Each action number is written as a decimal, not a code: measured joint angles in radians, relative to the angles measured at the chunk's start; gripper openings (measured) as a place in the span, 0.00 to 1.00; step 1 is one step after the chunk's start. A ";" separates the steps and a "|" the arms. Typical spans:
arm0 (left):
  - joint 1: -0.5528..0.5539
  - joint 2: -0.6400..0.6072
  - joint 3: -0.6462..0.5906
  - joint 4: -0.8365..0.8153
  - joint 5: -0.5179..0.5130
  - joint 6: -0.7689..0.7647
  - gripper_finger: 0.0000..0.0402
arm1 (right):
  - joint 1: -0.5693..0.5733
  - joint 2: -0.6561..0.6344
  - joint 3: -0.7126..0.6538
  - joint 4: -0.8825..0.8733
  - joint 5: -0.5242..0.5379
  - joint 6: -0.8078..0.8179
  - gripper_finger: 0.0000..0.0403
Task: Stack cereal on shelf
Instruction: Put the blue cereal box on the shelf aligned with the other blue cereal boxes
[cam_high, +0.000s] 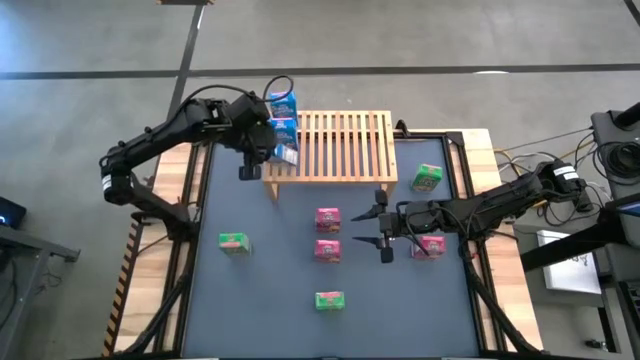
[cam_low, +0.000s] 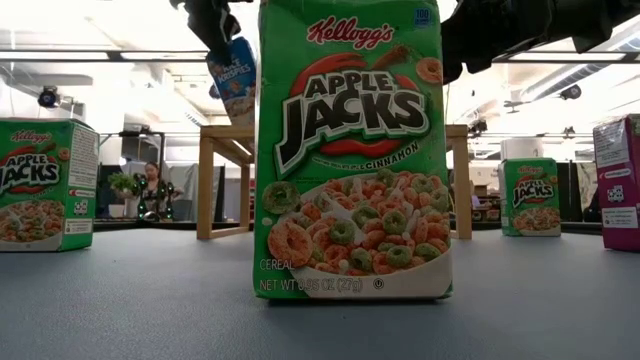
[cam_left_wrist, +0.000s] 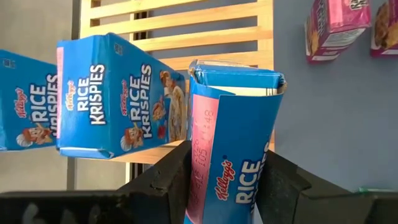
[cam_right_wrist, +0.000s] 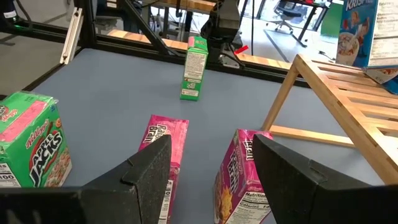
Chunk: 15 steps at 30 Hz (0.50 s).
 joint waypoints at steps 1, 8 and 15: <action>0.000 0.003 0.000 0.000 0.000 0.002 0.32 | 0.000 0.000 0.000 0.000 0.000 0.000 0.53; 0.000 0.019 0.000 0.000 0.034 -0.006 0.38 | 0.000 0.000 0.000 0.000 0.000 0.000 0.53; 0.000 0.024 0.000 0.006 0.028 -0.016 0.48 | 0.000 0.000 0.000 -0.001 0.000 -0.001 0.53</action>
